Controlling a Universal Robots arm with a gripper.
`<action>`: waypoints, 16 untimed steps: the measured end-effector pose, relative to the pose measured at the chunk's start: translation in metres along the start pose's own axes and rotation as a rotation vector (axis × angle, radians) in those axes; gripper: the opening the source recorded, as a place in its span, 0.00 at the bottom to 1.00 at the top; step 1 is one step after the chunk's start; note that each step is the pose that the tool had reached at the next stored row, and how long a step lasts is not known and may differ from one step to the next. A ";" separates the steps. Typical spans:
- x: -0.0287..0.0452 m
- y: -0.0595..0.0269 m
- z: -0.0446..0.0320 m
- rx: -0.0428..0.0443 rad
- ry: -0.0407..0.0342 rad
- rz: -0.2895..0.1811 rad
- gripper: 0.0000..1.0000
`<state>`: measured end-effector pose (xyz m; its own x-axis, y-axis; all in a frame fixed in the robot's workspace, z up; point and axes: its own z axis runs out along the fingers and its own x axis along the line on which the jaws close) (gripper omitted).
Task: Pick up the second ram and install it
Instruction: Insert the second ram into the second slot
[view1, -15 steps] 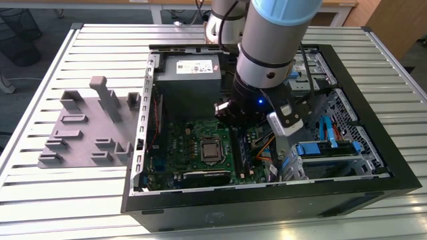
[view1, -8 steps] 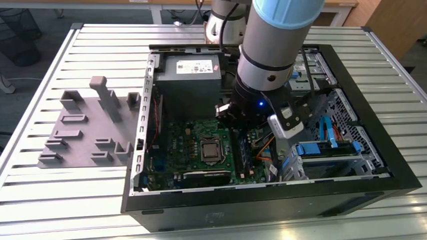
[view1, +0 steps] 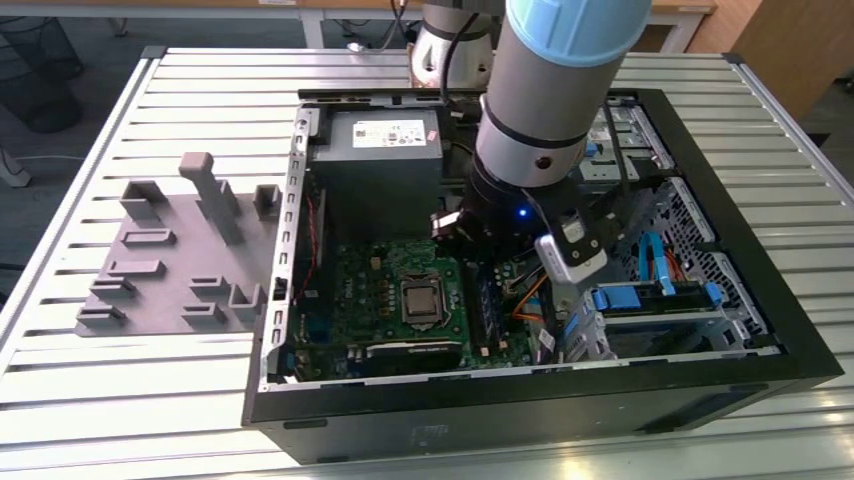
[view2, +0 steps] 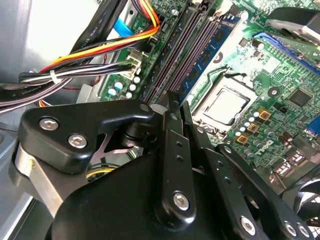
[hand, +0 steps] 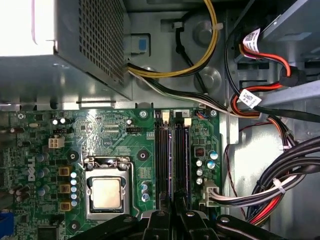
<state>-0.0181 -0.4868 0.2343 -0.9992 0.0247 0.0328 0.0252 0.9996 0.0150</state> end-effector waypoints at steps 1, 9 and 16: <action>0.0000 0.0000 0.0008 0.0001 0.0001 0.000 0.14; -0.0001 -0.0001 0.0028 0.0002 0.0002 0.000 0.14; -0.0005 -0.0002 0.0071 -0.0004 0.0003 -0.005 0.14</action>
<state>-0.0178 -0.4869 0.2272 -0.9993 0.0195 0.0331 0.0200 0.9997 0.0156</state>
